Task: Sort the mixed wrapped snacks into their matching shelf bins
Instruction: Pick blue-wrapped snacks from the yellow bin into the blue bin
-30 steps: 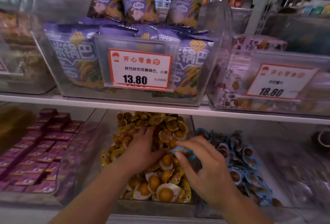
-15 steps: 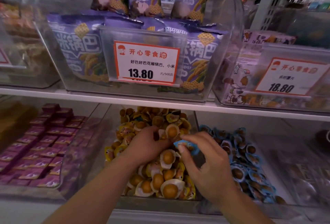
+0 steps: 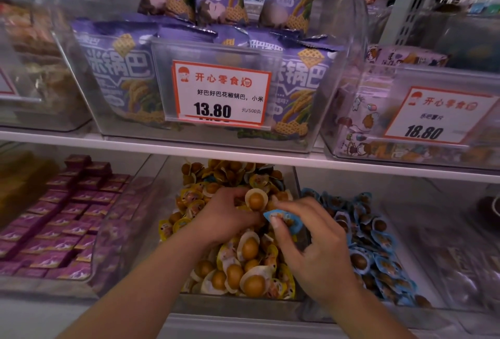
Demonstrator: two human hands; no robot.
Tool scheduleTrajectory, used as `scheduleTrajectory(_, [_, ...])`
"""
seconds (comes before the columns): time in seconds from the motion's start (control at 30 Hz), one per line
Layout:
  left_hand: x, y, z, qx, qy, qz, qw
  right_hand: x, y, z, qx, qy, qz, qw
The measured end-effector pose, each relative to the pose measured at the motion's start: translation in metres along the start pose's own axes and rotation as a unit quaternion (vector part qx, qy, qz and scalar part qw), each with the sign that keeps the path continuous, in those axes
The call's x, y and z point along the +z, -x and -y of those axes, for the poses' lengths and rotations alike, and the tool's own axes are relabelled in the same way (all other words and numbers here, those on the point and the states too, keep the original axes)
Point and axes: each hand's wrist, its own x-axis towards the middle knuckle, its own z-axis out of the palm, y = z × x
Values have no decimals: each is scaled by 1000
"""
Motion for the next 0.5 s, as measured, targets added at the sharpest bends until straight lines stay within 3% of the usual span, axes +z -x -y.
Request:
scheduleTrajectory(0.17, [-29,13,-3,-97,108,-82,986,1,-8,4,22,-4,0,1000])
scheduleTrajectory(0.37, [-56,49,-20,-130,401,-69,904,17,-41,24,152,-24,51,987])
scheduleTrajectory(0.43, [-56,58,-21,-140,435,-58,888,26,-49,32,246,-76,98,961])
scheduleTrajectory(0.5, [-54,63,-22,-145,455,-57,877,36,-51,42,383,-195,106,897])
